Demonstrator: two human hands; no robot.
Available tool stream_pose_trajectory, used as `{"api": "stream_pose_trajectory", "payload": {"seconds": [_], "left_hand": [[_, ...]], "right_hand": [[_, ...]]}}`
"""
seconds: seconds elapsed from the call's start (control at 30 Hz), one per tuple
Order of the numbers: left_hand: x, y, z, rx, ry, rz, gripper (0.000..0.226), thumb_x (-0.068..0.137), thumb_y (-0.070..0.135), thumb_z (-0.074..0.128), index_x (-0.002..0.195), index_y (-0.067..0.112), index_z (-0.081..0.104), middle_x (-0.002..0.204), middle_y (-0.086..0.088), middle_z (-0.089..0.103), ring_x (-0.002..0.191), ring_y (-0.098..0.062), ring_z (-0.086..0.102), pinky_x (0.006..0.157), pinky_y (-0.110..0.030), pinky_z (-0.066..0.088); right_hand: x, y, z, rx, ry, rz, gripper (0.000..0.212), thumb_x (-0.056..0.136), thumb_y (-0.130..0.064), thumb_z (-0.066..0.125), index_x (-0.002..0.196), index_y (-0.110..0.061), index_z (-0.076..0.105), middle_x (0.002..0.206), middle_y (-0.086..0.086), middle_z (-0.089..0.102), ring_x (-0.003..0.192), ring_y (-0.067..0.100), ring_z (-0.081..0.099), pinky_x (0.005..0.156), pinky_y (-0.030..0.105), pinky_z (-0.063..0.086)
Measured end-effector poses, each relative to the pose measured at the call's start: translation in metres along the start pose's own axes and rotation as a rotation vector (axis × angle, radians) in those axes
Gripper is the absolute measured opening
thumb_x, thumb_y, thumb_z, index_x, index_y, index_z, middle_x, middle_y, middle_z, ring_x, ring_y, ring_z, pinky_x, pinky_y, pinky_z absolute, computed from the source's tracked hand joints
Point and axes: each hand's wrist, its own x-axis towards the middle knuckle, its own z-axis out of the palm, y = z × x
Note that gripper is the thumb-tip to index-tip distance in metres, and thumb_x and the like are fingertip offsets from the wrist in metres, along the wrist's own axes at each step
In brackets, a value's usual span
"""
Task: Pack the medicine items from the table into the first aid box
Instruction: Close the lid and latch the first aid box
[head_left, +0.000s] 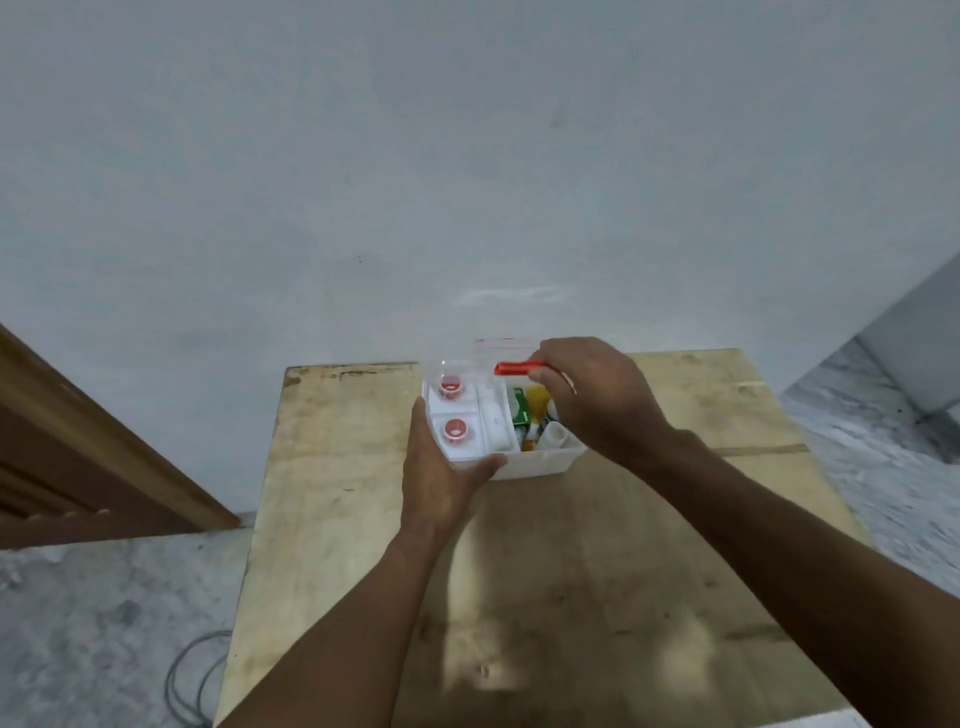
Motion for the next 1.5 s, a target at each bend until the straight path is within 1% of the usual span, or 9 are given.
{"api": "stream_pose_trajectory", "payload": {"seconds": [0.27, 0.57, 0.73, 0.87, 0.97, 1.07, 1.27, 1.4, 1.5], "left_hand": [[-0.003, 0.002, 0.004, 0.089, 0.037, -0.024, 0.094, 0.062, 0.034, 0.092, 0.129, 0.037, 0.027, 0.123, 0.019, 0.042, 0.096, 0.0, 0.053, 0.071, 0.002, 0.039], [-0.006, -0.005, 0.006, 0.087, 0.086, -0.086, 0.104, 0.056, 0.036, 0.095, 0.137, 0.023, 0.031, 0.125, 0.01, 0.05, 0.107, -0.008, 0.056, 0.069, -0.002, 0.047], [-0.004, -0.013, -0.004, 0.09, -0.004, -0.07, 0.11, 0.049, 0.034, 0.098, 0.136, 0.027, 0.031, 0.116, 0.026, 0.049, 0.104, 0.0, 0.058, 0.069, -0.001, 0.047], [-0.004, -0.011, -0.011, 0.068, -0.053, -0.057, 0.134, 0.05, 0.043, 0.095, 0.153, 0.027, 0.01, 0.123, 0.029, 0.047, 0.11, 0.001, 0.054, 0.077, -0.001, 0.042], [-0.008, -0.002, -0.015, 0.072, -0.09, 0.041, 0.114, 0.05, 0.036, 0.095, 0.136, 0.051, 0.022, 0.114, 0.048, 0.047, 0.106, 0.018, 0.053, 0.077, 0.002, 0.041], [-0.01, 0.005, -0.02, 0.097, -0.144, 0.123, 0.097, 0.057, 0.029, 0.092, 0.128, 0.05, 0.029, 0.118, 0.056, 0.041, 0.112, 0.027, 0.045, 0.083, 0.002, 0.04], [-0.005, -0.002, -0.031, 0.125, -0.231, 0.105, 0.105, 0.076, 0.036, 0.082, 0.155, 0.037, 0.013, 0.15, 0.016, 0.043, 0.135, -0.005, 0.045, 0.107, -0.043, 0.046], [-0.008, 0.006, -0.028, 0.133, -0.191, 0.109, 0.107, 0.067, 0.055, 0.084, 0.147, 0.052, 0.013, 0.147, 0.033, 0.035, 0.133, 0.006, 0.042, 0.108, -0.027, 0.044], [-0.011, 0.01, -0.024, 0.114, -0.168, 0.154, 0.097, 0.064, 0.043, 0.09, 0.134, 0.055, 0.024, 0.129, 0.047, 0.043, 0.119, 0.02, 0.046, 0.091, -0.003, 0.042]], "right_hand": [[-0.047, 0.0, 0.035, -0.087, -0.02, -0.005, 0.008, 0.086, -0.017, 0.075, 0.085, -0.009, 0.077, 0.091, 0.008, 0.075, 0.079, 0.025, 0.068, 0.068, 0.038, 0.06], [-0.064, 0.011, 0.061, -0.109, -0.065, 0.007, 0.014, 0.083, -0.022, 0.08, 0.094, -0.014, 0.078, 0.115, 0.012, 0.073, 0.106, 0.032, 0.068, 0.083, 0.046, 0.06], [-0.069, 0.011, 0.07, -0.101, -0.018, 0.022, 0.014, 0.079, -0.017, 0.083, 0.091, -0.013, 0.077, 0.114, 0.013, 0.073, 0.106, 0.034, 0.068, 0.084, 0.047, 0.06], [-0.071, 0.012, 0.075, -0.091, 0.004, 0.012, 0.015, 0.078, -0.017, 0.084, 0.09, -0.013, 0.077, 0.114, 0.013, 0.073, 0.106, 0.035, 0.068, 0.084, 0.047, 0.059], [-0.074, 0.014, 0.079, -0.092, 0.046, 0.001, 0.017, 0.075, -0.013, 0.085, 0.09, -0.012, 0.076, 0.115, 0.014, 0.072, 0.108, 0.036, 0.067, 0.085, 0.05, 0.059], [-0.078, 0.016, 0.083, -0.124, 0.098, -0.046, 0.018, 0.076, -0.013, 0.085, 0.091, -0.012, 0.075, 0.116, 0.016, 0.072, 0.108, 0.038, 0.067, 0.087, 0.05, 0.057], [-0.085, 0.019, 0.087, -0.179, 0.06, -0.088, 0.026, 0.085, -0.026, 0.076, 0.106, -0.01, 0.073, 0.128, 0.018, 0.066, 0.118, 0.039, 0.062, 0.097, 0.054, 0.052], [-0.09, 0.019, 0.08, -0.135, 0.022, -0.115, 0.044, 0.084, -0.045, 0.062, 0.113, -0.012, 0.072, 0.133, 0.017, 0.063, 0.123, 0.039, 0.057, 0.104, 0.051, 0.048], [-0.09, 0.023, 0.077, -0.134, 0.015, -0.139, 0.034, 0.085, -0.033, 0.066, 0.112, -0.013, 0.073, 0.133, 0.018, 0.063, 0.124, 0.039, 0.059, 0.102, 0.053, 0.05]]}}
